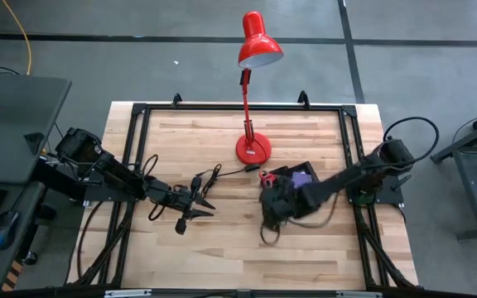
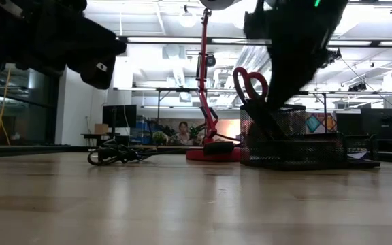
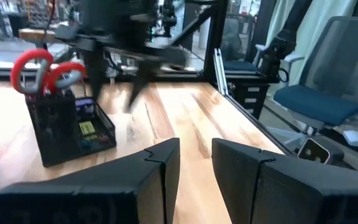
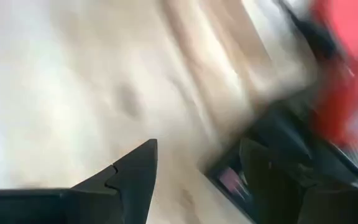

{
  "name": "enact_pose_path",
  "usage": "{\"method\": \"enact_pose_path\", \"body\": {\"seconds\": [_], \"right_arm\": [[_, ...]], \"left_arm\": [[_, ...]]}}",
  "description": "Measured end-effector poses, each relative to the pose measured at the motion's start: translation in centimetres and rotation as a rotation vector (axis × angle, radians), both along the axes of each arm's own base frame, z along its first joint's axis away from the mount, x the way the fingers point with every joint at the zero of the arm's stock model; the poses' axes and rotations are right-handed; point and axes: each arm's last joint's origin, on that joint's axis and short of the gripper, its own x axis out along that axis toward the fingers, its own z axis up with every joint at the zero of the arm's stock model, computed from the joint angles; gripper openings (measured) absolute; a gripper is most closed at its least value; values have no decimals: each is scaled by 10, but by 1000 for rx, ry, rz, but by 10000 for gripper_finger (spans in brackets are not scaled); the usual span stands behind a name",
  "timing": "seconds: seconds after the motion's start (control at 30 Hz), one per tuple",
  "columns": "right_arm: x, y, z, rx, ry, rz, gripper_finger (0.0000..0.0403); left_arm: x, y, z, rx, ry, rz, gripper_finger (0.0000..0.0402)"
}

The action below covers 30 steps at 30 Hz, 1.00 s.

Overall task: Pick and place office supplies into organizer
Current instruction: Return to Home Position

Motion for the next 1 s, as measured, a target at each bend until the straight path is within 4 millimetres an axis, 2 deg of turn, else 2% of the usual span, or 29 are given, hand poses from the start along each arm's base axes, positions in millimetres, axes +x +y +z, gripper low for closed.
{"method": "enact_pose_path", "body": {"seconds": [0.13,0.27,0.33,0.4,0.47,0.57,0.7,0.87,1.0], "right_arm": [[8,38,12,-112,-250,187,220],[5,77,22,-230,-500,312,220],[-1,91,17,-241,-625,373,220],[-9,97,5,-200,-697,479,220],[-17,92,-13,-142,-728,561,220],[-29,79,-34,-72,-806,558,220],[-55,61,-55,-121,-804,510,220],[-104,40,-63,-223,-811,305,222],[-130,30,-61,-202,-850,339,222]], "left_arm": [[0,1,2,29,-25,31,83],[0,2,1,86,-22,58,83],[1,1,2,46,-25,49,83],[2,0,3,-2,-26,21,83],[2,-2,4,-2,-29,-31,83],[4,-4,5,17,-31,-91,83],[3,-3,3,45,-8,-76,83],[3,-2,1,70,5,-51,83],[4,-2,3,67,-21,-56,83]]}}
